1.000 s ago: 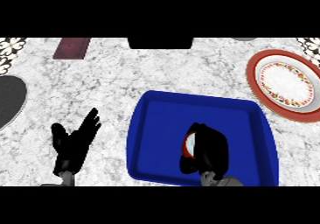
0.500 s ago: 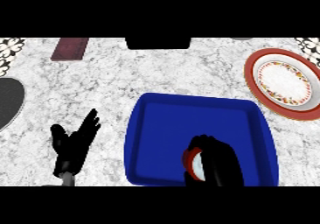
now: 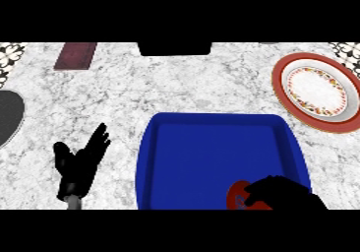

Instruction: Pick the can from the tray and place it in the plate

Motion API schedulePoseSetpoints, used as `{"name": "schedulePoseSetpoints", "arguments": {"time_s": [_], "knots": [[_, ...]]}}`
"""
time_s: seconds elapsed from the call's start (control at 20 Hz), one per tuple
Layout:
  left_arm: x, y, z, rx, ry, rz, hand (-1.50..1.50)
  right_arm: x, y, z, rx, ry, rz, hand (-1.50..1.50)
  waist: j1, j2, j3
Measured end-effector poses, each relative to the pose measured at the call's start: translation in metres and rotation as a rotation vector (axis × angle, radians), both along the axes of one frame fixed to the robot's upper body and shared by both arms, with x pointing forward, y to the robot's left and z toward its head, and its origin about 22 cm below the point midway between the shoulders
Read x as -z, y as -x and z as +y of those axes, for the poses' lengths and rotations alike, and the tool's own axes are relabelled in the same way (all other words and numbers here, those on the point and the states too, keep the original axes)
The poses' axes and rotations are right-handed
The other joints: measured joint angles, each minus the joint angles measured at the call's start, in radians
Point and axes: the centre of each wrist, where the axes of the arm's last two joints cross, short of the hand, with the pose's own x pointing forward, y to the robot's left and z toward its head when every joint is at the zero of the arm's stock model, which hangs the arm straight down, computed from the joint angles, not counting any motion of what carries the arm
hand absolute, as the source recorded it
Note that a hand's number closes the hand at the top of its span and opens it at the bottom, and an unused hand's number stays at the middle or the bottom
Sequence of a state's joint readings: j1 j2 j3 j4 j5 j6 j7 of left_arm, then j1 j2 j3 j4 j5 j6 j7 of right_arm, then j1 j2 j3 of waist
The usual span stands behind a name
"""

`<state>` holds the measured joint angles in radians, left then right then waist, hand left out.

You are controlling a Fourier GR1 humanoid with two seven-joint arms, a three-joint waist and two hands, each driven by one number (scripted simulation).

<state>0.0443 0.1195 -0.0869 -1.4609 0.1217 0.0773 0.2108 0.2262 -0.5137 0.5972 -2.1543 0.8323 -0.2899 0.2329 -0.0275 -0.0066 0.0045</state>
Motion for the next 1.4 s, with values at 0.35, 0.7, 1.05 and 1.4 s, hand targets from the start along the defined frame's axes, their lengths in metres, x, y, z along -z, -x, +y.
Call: {"name": "schedulePoseSetpoints", "arguments": {"time_s": [0.35,0.7,1.05,1.4], "knots": [[-0.001,-0.004,0.006,0.01,0.002,-0.005,0.0,-0.004,-0.013,-0.06,0.147,-0.225,-0.045,1.5,0.012,0.005,0.0],[0.0,-0.006,0.0,0.022,0.008,-0.017,0.0,0.005,-0.052,-0.132,0.249,-0.398,-0.086,1.5,0.027,0.006,0.0],[-0.001,-0.009,-0.005,0.042,0.008,-0.011,0.0,0.022,-0.117,-0.196,0.368,-0.413,-0.183,1.5,0.046,0.01,-0.001],[-0.003,-0.011,-0.012,0.062,0.002,-0.016,0.0,0.023,-0.176,-0.243,0.433,-0.419,-0.227,1.5,0.065,0.015,0.0]]}}
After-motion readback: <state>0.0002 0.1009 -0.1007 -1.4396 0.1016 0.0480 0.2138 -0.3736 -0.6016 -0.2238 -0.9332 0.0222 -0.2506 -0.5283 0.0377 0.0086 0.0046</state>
